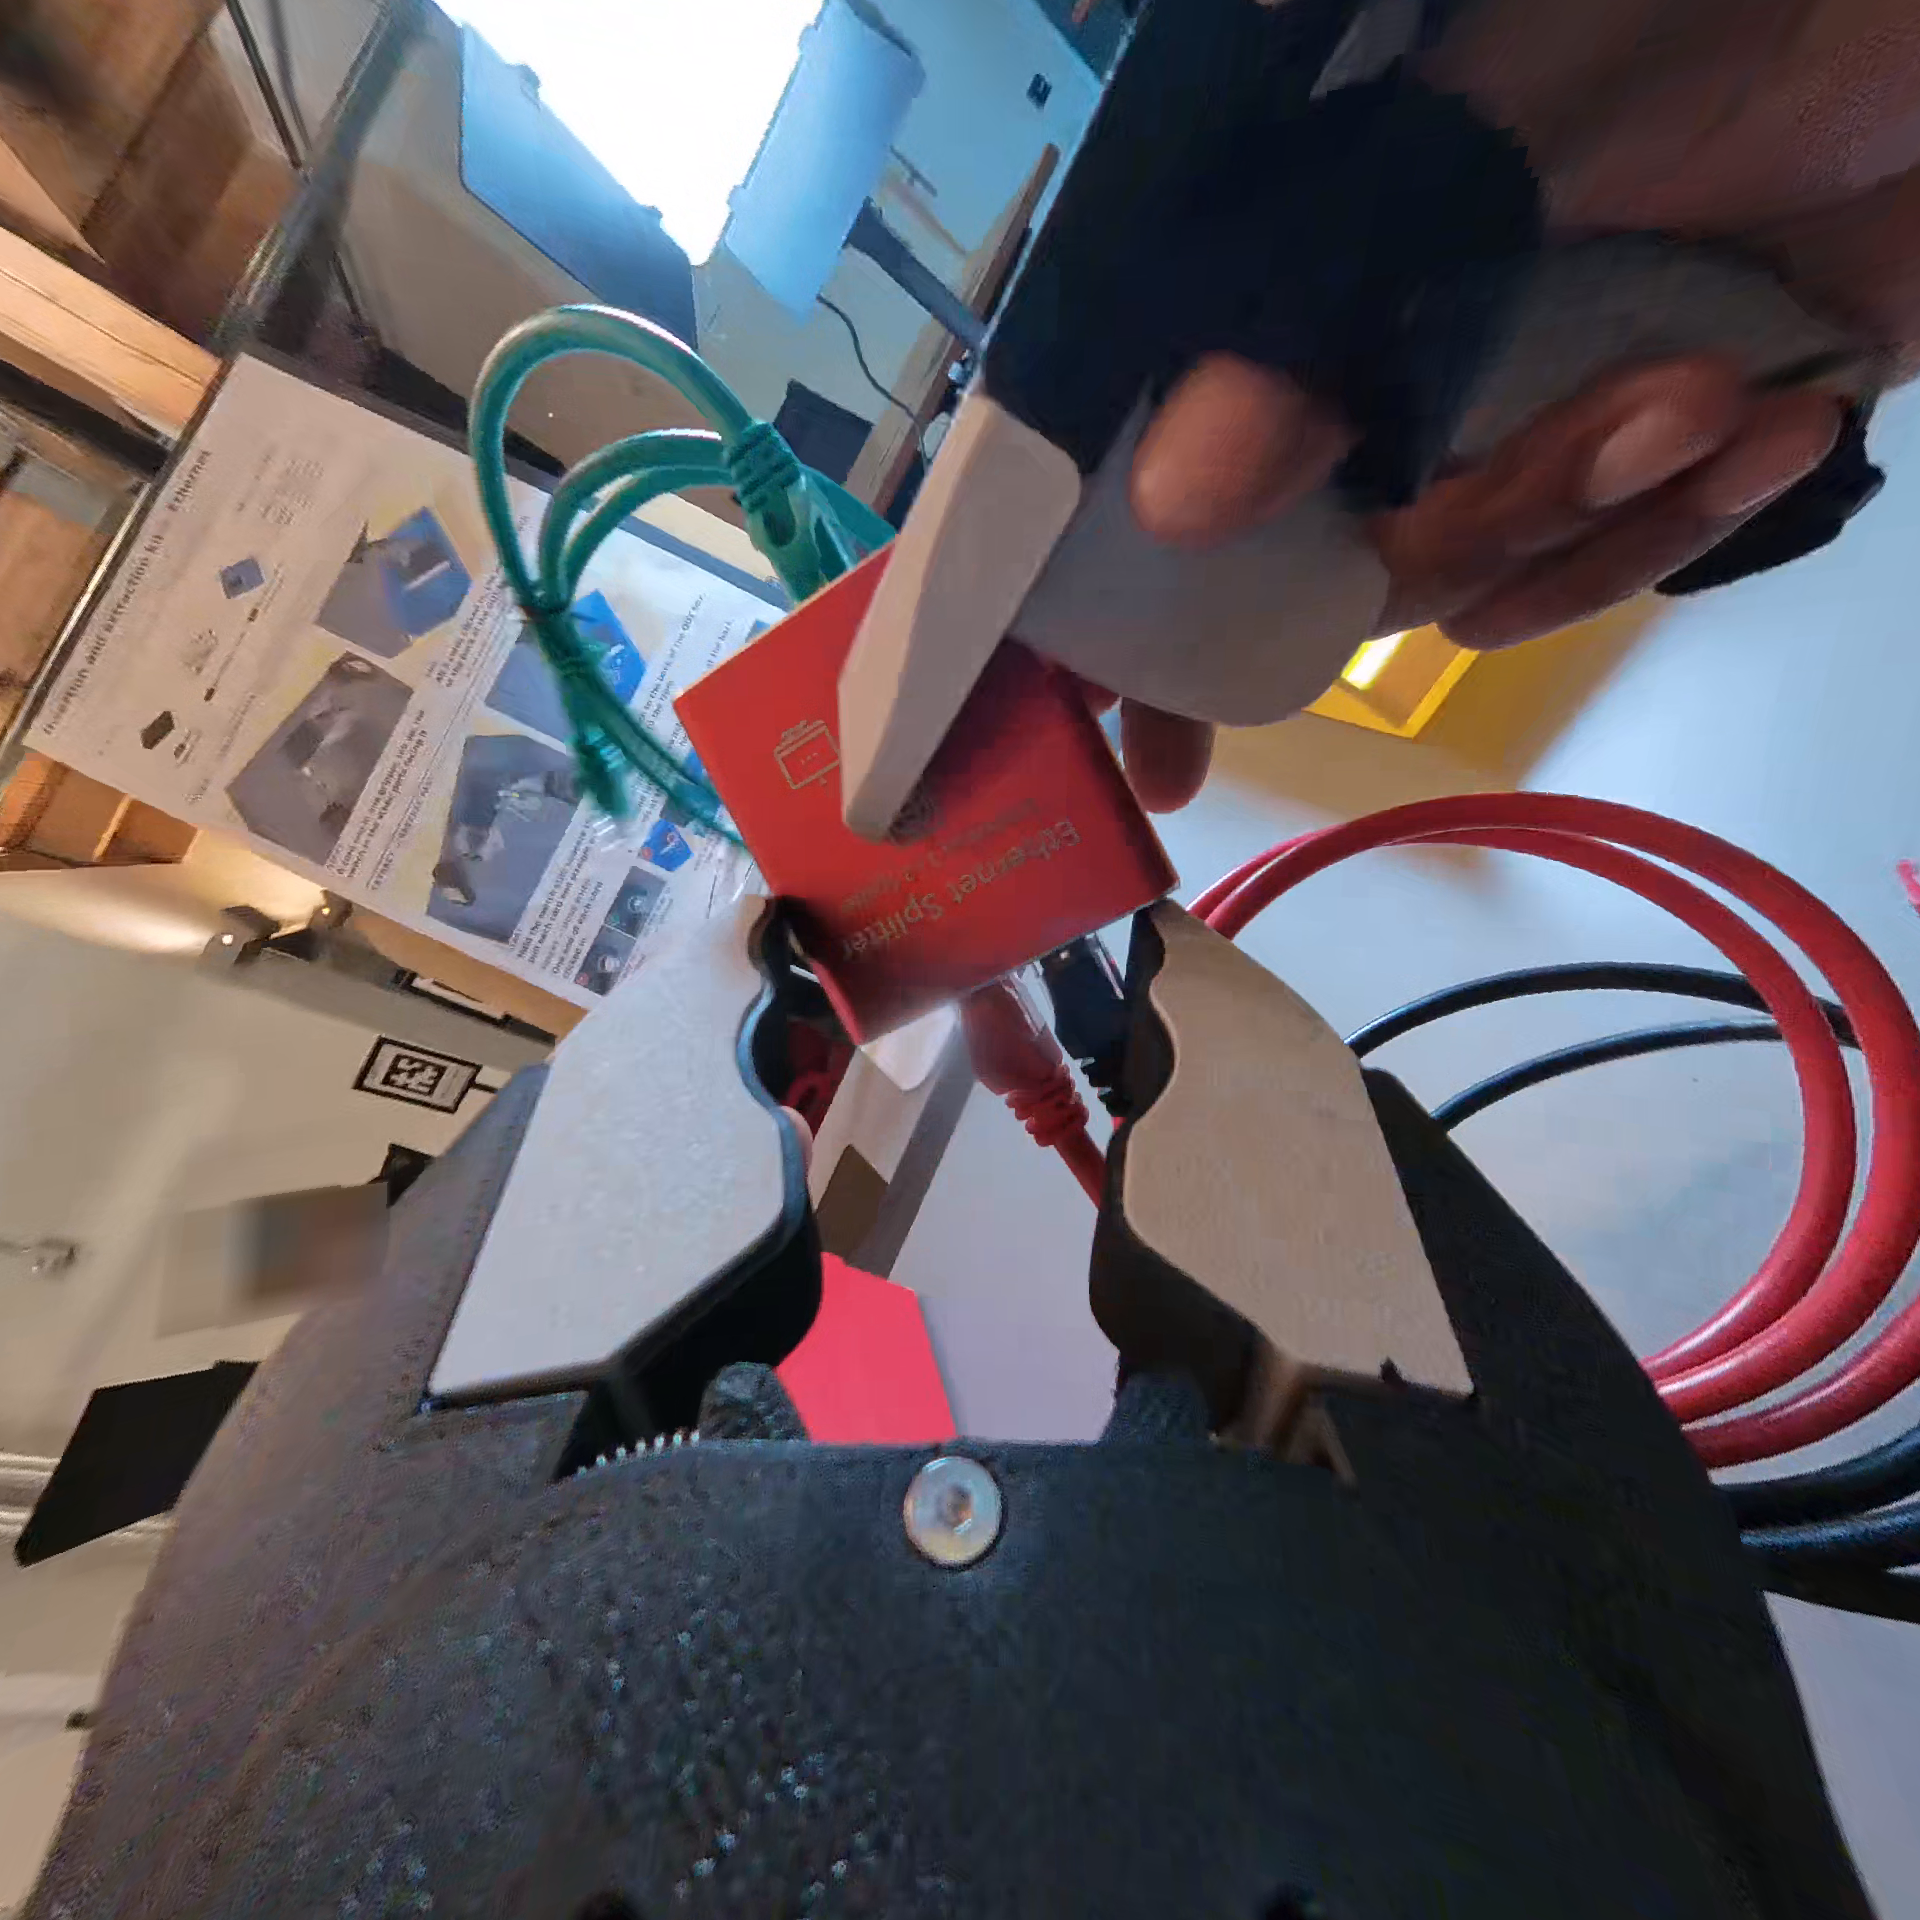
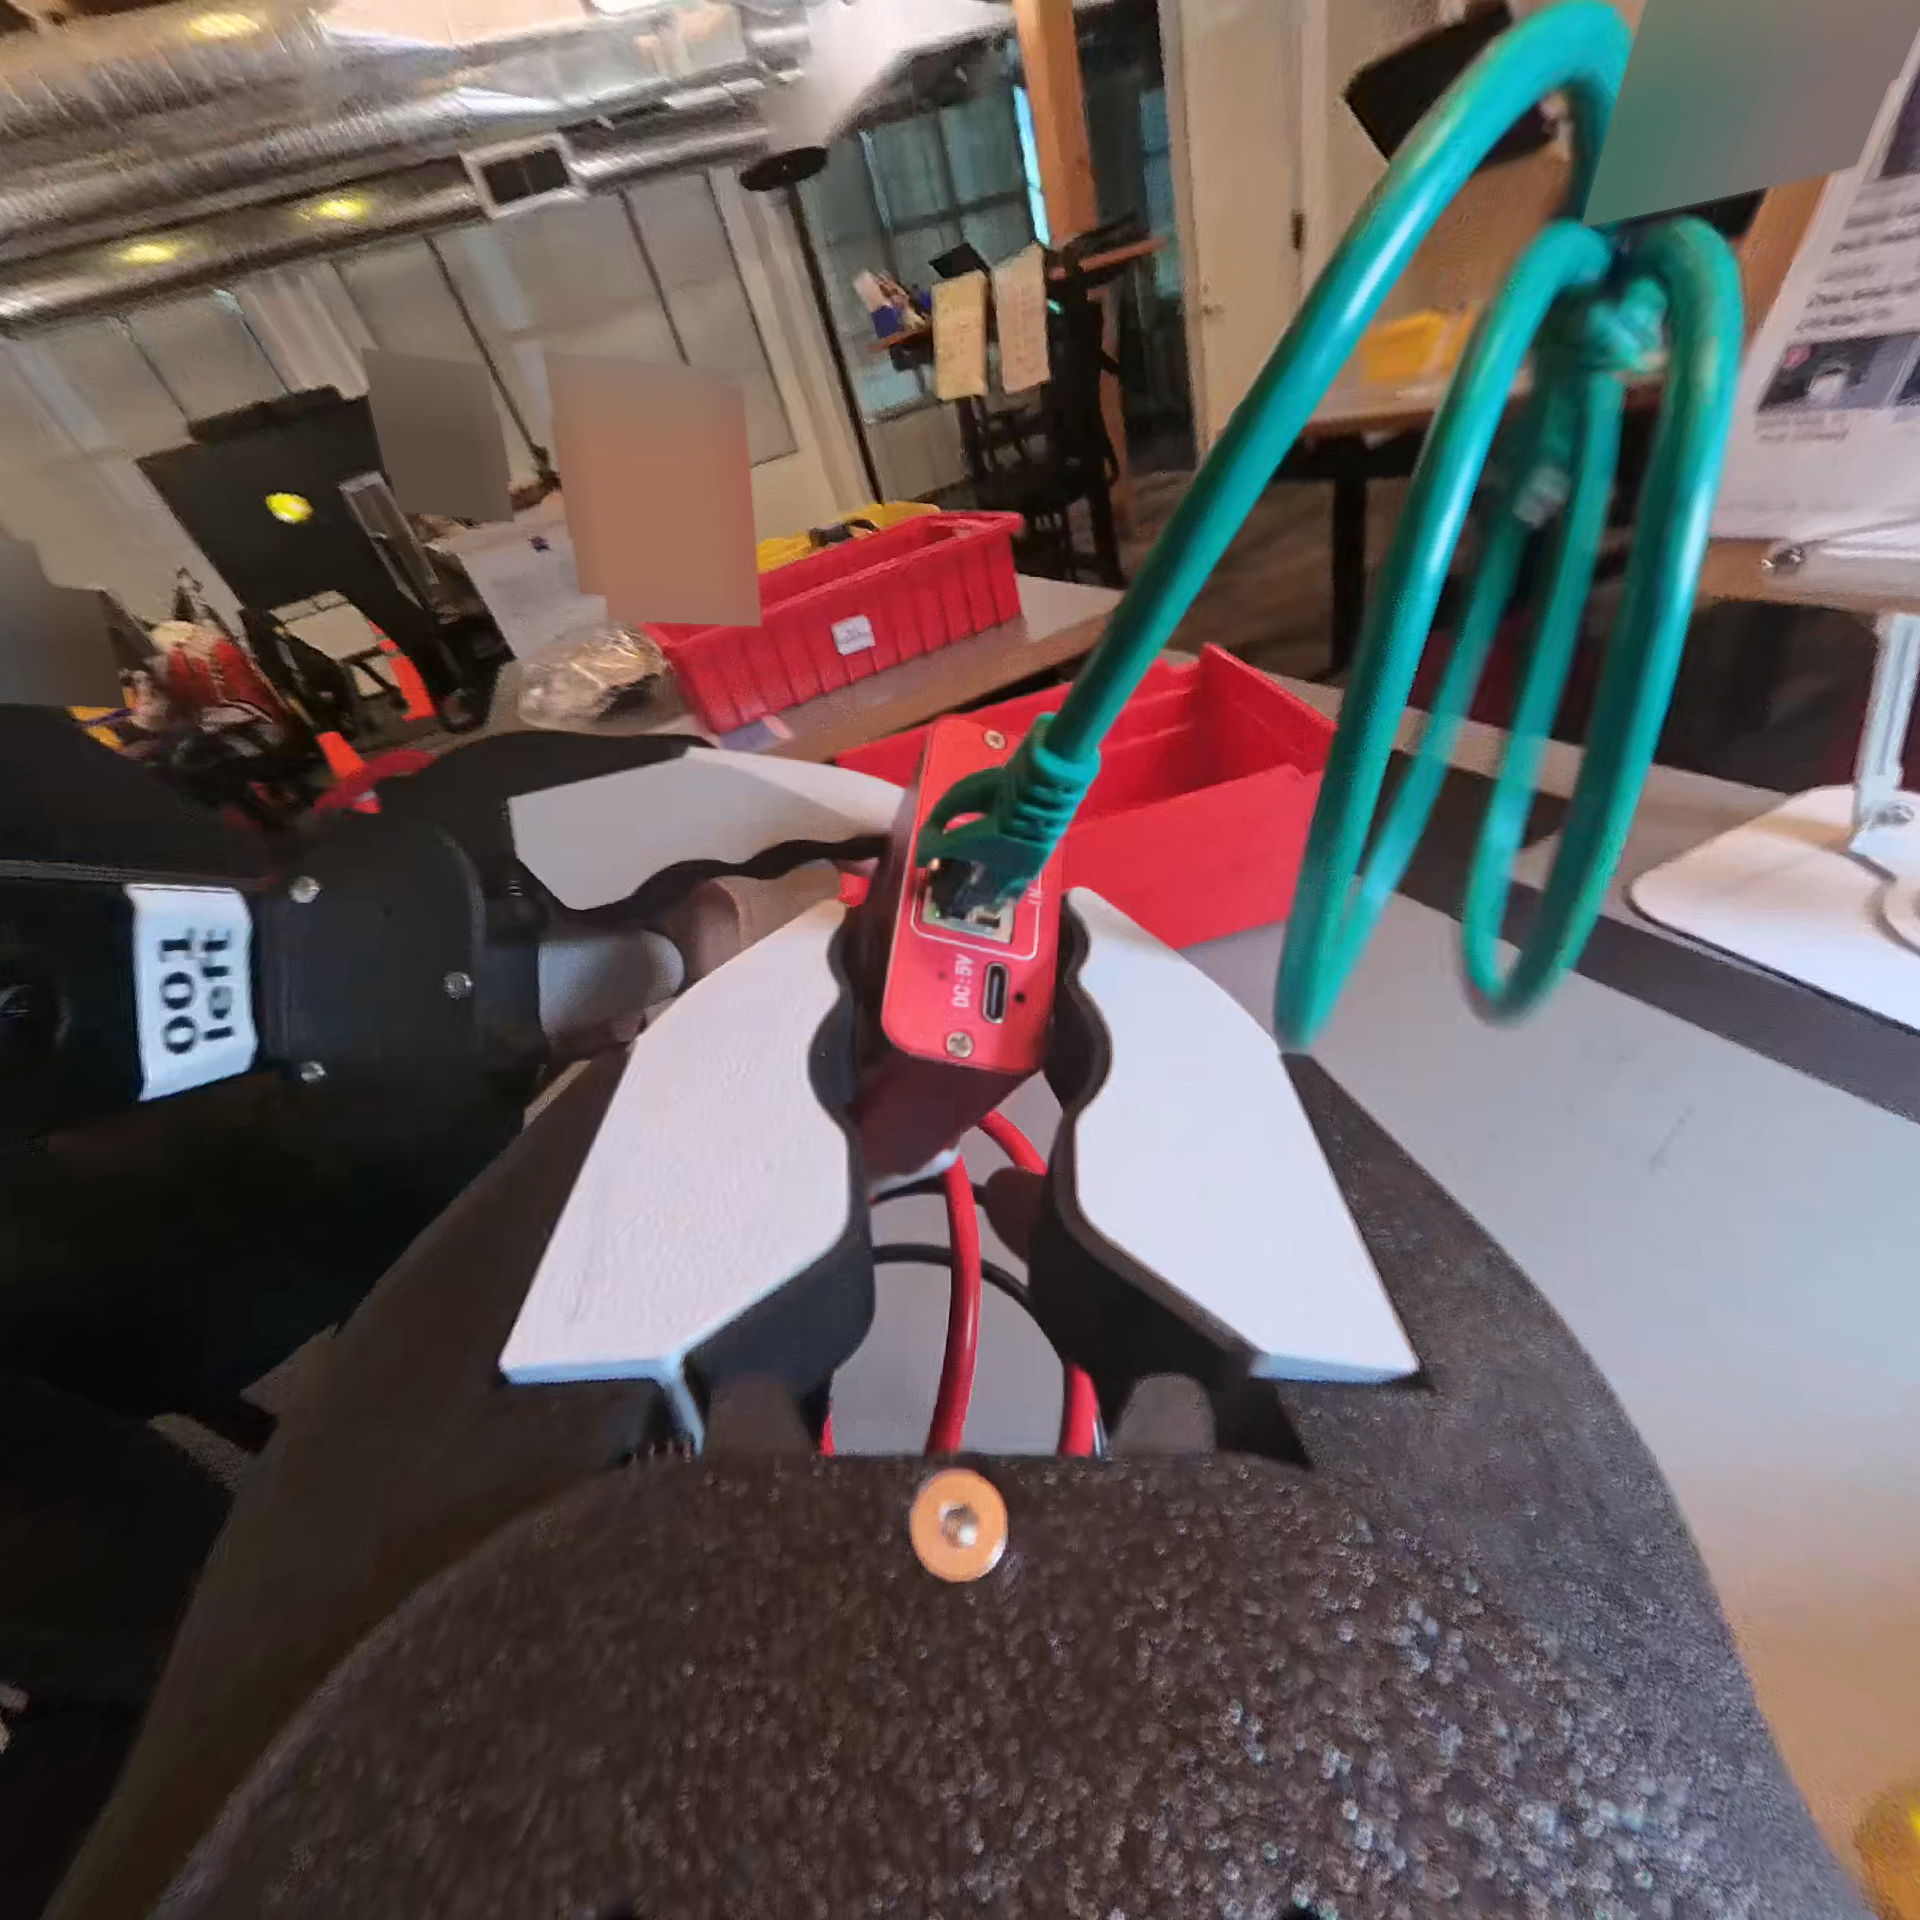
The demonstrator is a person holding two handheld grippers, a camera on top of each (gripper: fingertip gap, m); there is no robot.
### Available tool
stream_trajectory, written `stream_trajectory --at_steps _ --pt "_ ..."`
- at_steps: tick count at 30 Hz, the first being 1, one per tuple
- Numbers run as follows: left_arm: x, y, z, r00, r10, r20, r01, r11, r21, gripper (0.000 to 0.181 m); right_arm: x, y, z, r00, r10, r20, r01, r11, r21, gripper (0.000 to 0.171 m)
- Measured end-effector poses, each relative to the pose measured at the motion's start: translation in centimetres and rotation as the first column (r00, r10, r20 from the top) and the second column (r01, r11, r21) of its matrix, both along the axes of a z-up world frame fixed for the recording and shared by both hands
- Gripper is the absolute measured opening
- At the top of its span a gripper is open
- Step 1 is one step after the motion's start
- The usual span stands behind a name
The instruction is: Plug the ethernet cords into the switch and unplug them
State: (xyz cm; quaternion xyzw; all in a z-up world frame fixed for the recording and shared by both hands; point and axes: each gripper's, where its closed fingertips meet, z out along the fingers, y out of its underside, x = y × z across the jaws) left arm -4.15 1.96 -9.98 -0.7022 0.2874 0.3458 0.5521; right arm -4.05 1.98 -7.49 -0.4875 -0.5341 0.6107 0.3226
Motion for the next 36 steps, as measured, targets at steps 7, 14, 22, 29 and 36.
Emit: stream_trajectory --at_steps 7,14,22,29,36 --pt "1.9 -0.3 -1.6 0.826 -0.228 0.515 0.302 0.951 -0.065 0.068 0.8 1.0 -1.6 0.985 0.16 0.057 -0.167 0.973 0.161 0.029" --pt "3.2 0.2 1.1 0.482 -0.334 0.81 0.555 0.832 0.013 0.053 1.2 -0.8 0.4 0.93 0.358 0.082 -0.365 0.879 0.308 0.028" --pt "1.4 3.5 5.0 0.465 -0.375 0.801 0.527 0.845 0.09 0.027 0.9 4.3 5.3 0.99 -0.024 -0.136 0.081 0.9 0.429 0.043" --pt "-0.7 2.7 8.0 0.357 -0.474 0.805 0.448 0.843 0.298 0.026 1.9 2.5 4.3 0.996 -0.069 -0.058 0.083 0.951 0.298 0.029" --pt "-2.0 0.8 10.8 0.18 -0.607 0.774 0.408 0.762 0.503 0.026 -2.0 0.5 3.1 0.988 -0.051 -0.147 0.055 0.998 0.018 0.026"
